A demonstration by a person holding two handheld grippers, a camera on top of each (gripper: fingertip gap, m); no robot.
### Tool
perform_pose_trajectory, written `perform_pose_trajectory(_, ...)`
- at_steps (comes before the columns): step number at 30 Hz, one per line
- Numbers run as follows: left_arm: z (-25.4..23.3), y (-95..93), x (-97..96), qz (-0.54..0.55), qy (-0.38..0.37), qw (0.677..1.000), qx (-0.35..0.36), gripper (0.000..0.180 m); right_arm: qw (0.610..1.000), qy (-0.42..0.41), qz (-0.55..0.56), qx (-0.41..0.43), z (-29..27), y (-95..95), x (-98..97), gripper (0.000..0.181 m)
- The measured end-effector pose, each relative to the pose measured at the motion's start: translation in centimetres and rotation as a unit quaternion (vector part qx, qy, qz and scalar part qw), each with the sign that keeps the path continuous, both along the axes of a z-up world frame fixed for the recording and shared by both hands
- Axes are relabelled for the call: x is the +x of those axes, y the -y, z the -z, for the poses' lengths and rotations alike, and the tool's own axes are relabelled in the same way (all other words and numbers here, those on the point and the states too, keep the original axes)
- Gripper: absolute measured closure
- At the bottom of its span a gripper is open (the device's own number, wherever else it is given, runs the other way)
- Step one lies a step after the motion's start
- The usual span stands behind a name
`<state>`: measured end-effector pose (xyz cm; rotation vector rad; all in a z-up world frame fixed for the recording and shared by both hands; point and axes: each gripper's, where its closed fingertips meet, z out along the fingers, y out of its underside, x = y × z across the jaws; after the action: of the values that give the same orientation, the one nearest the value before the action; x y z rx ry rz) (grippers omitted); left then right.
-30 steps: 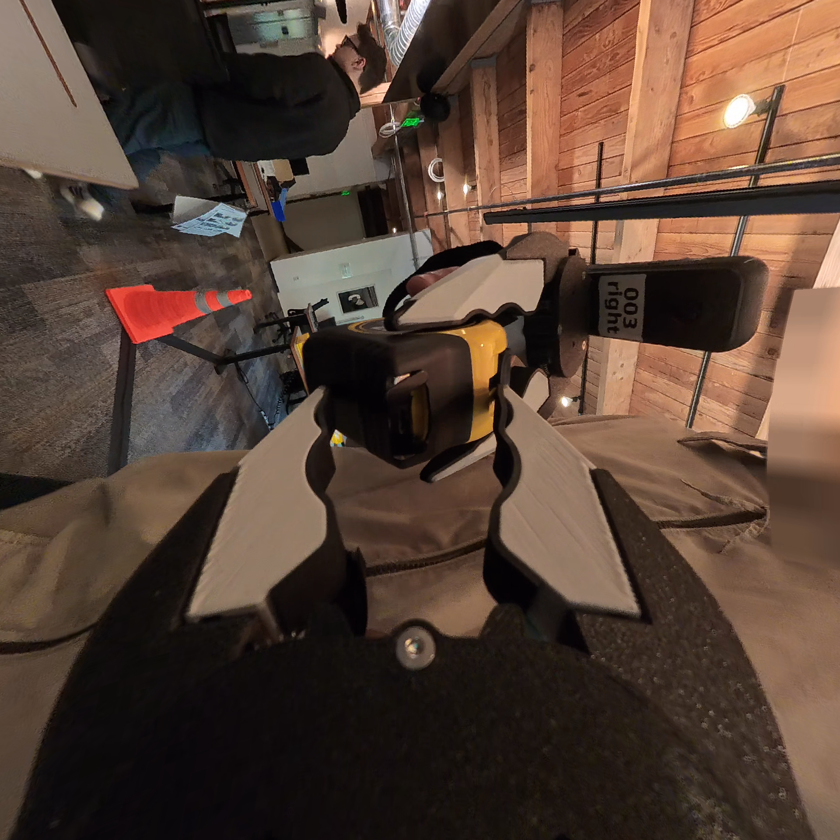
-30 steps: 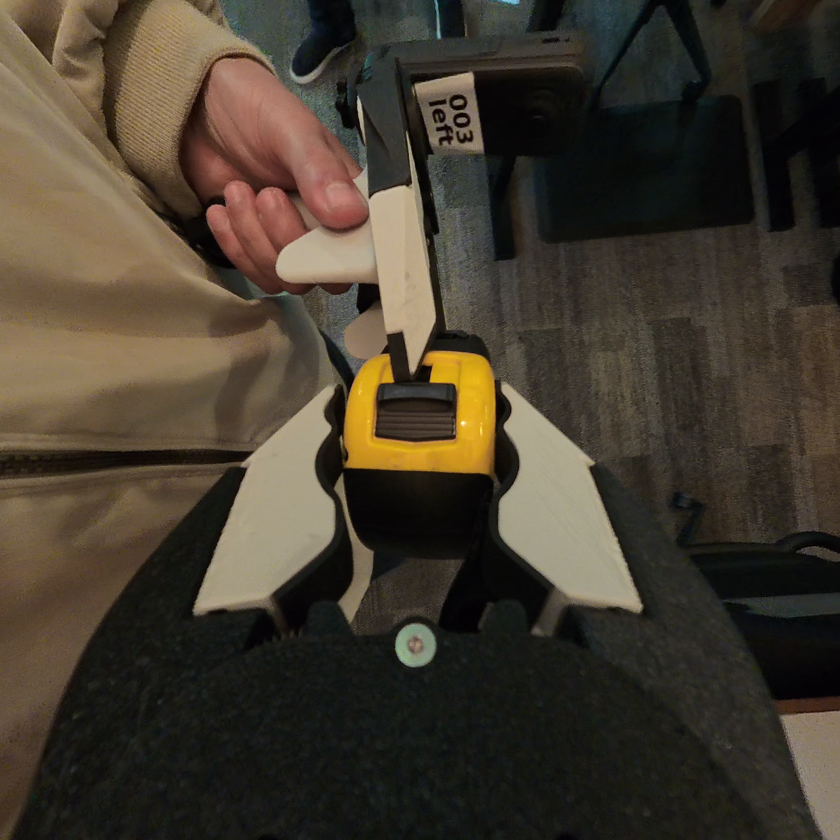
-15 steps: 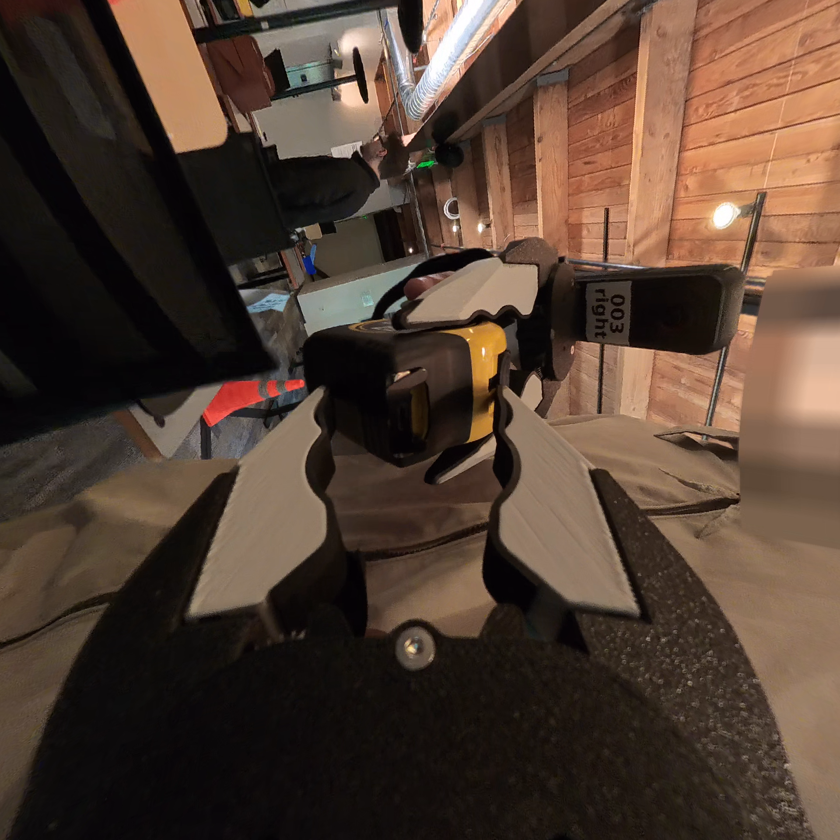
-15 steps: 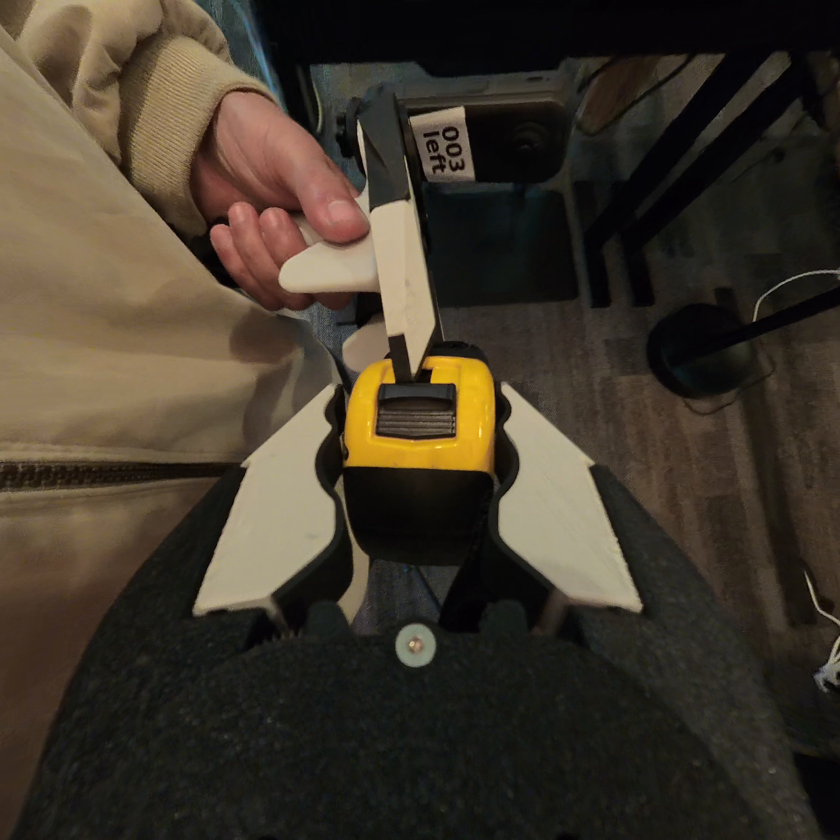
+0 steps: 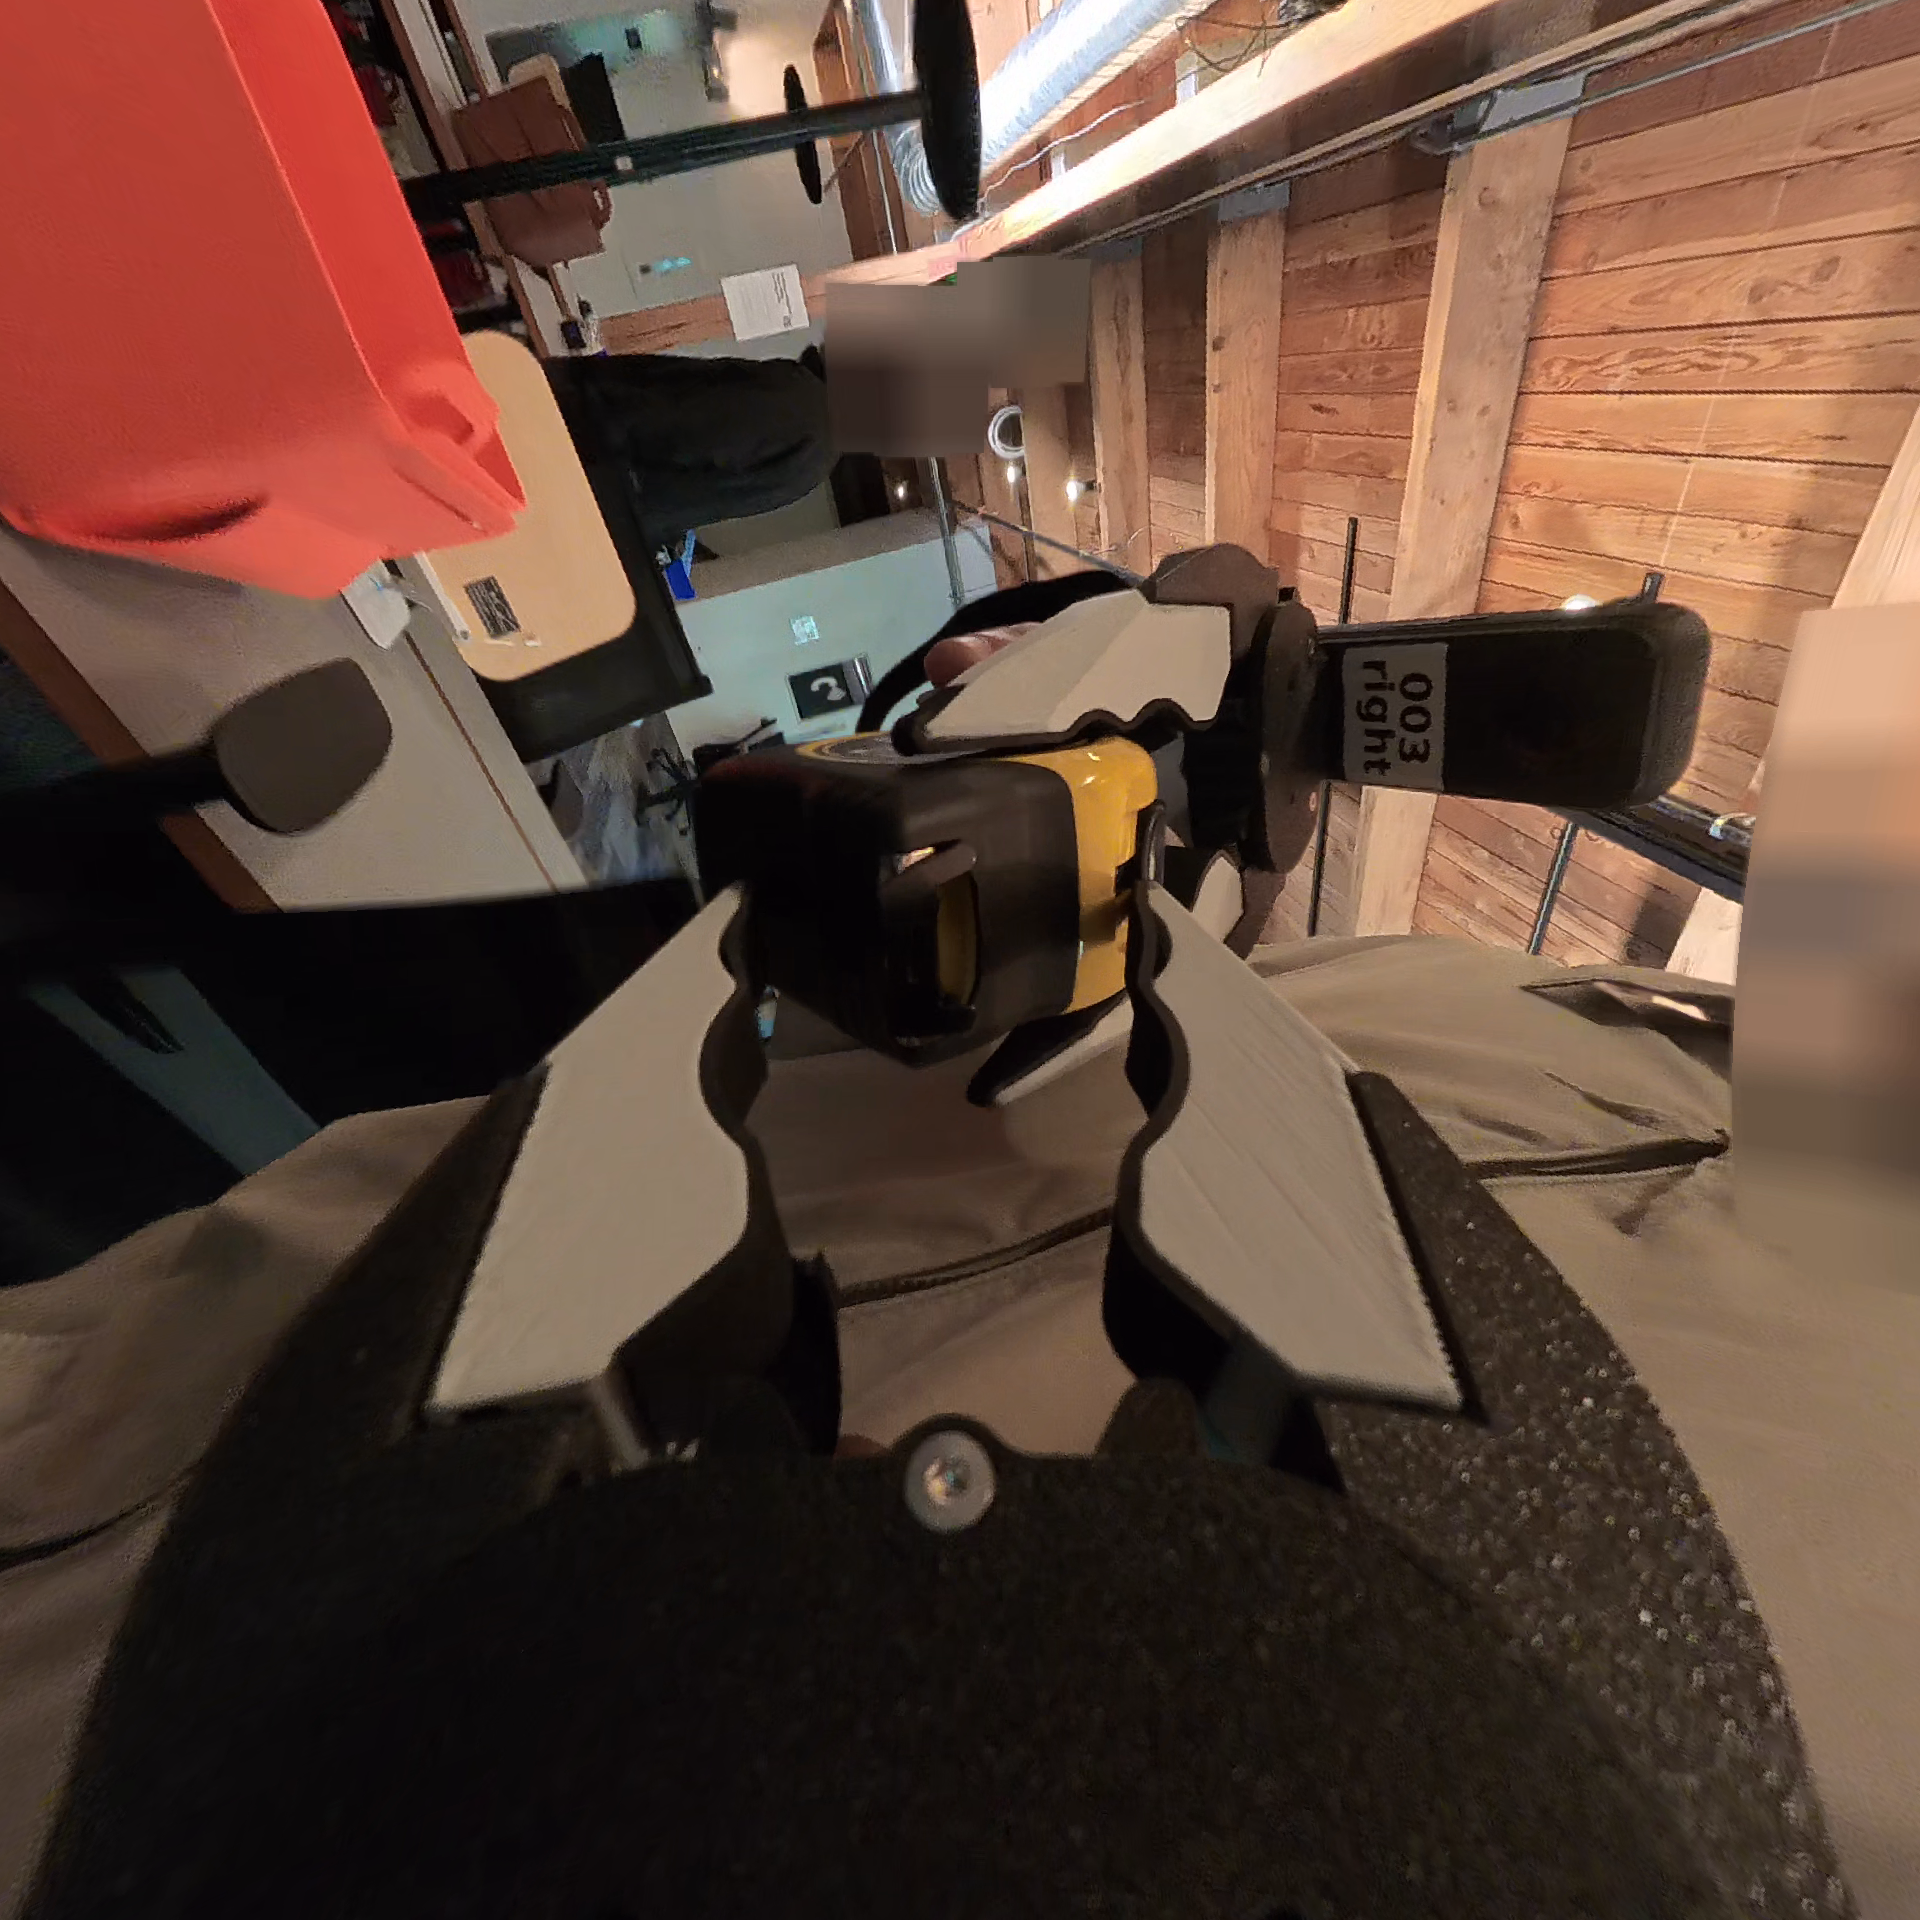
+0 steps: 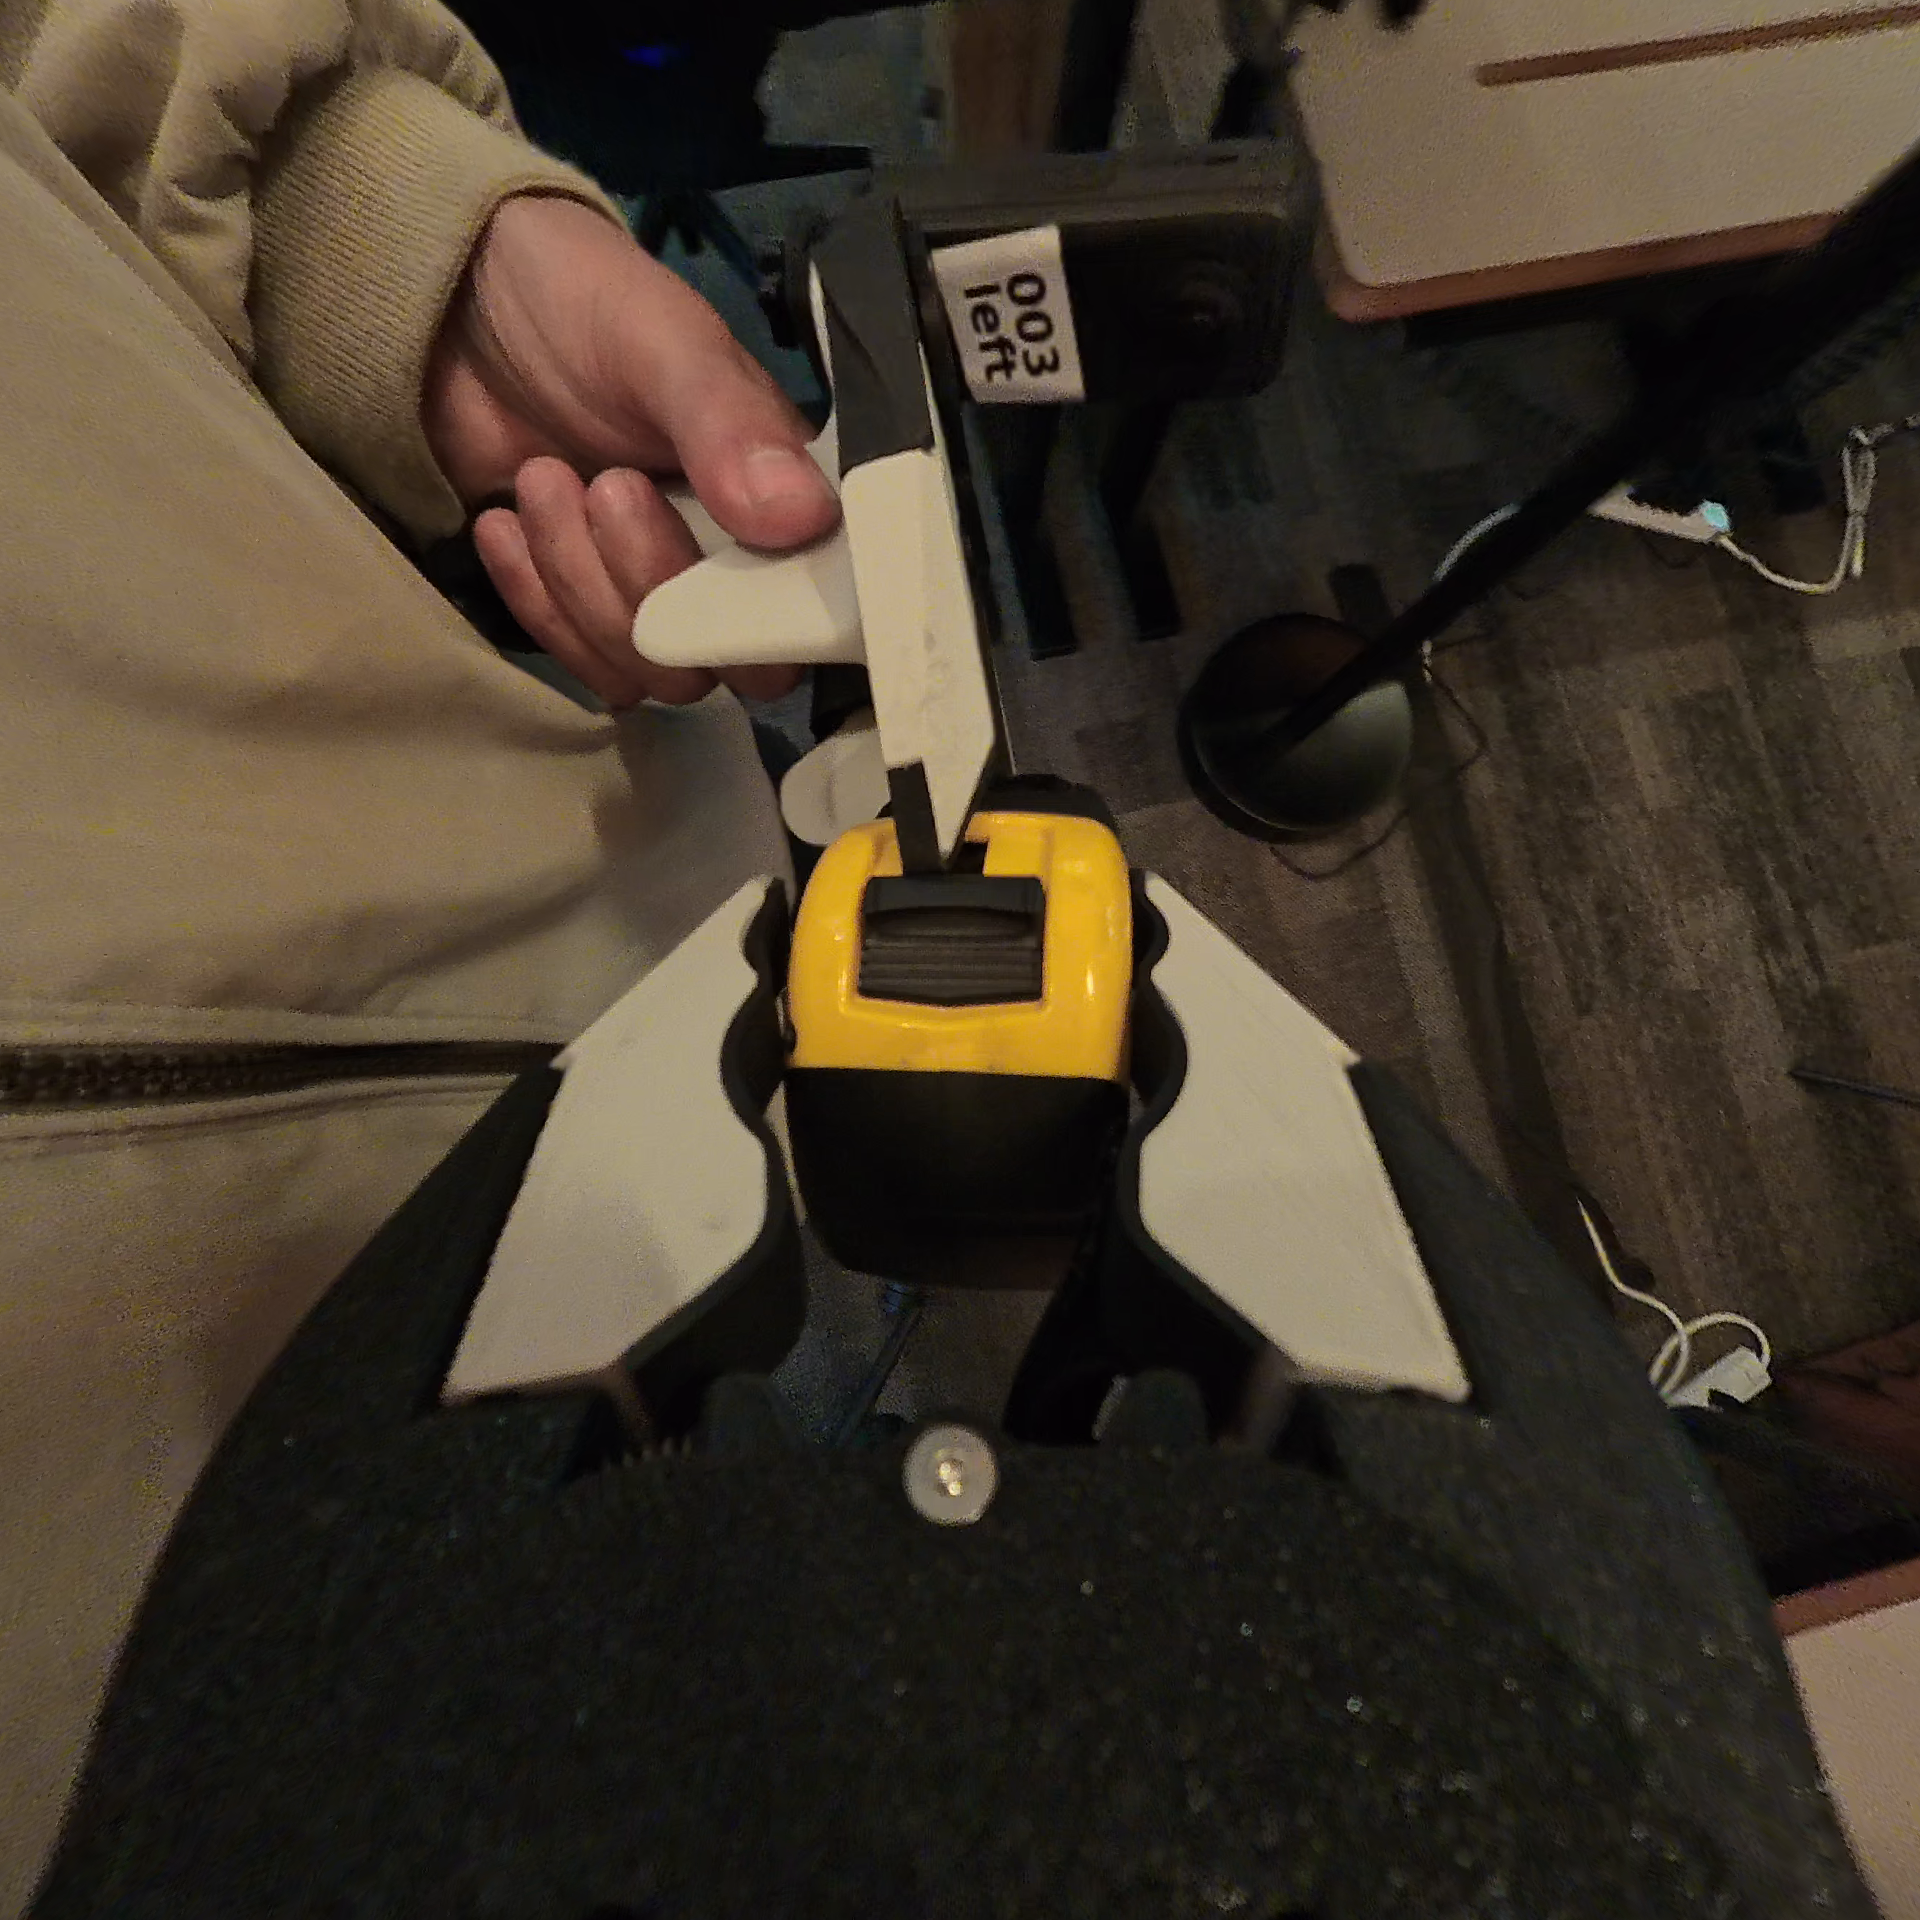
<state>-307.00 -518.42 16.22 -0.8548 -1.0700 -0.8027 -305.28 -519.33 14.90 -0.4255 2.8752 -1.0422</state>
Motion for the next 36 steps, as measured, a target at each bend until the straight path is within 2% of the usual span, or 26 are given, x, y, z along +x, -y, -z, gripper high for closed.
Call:
perform_pose_trajectory(6,-2.1,7.8,-17.4,0.036,0.004,0.999,-0.015,0.111,0.999,0.004,0.037,0.005,-2.0,8.0,-17.6,0.116)
perform_pose_trajectory(12,-0.8,15.0,-35.3,0.028,0.011,0.999,-0.016,0.111,0.999,0.015,0.049,-0.004,-0.7,15.3,-35.4,0.116)
perform_pose_trajectory(17,0.6,20.7,-51.2,-0.005,0.002,1.000,-0.005,0.111,1.000,0.008,0.010,-0.023,0.6,21.2,-51.1,0.116)
perform_pose_trajectory(27,-1.4,33.2,-79.6,-0.113,0.028,0.993,-0.011,0.112,0.996,0.020,-0.089,-0.001,-1.3,33.2,-79.3,0.116)
perform_pose_trajectory(36,1.4,48.5,-101.4,-0.157,0.020,0.987,-0.004,0.112,0.992,0.011,-0.129,0.003,1.7,48.6,-101.1,0.117)
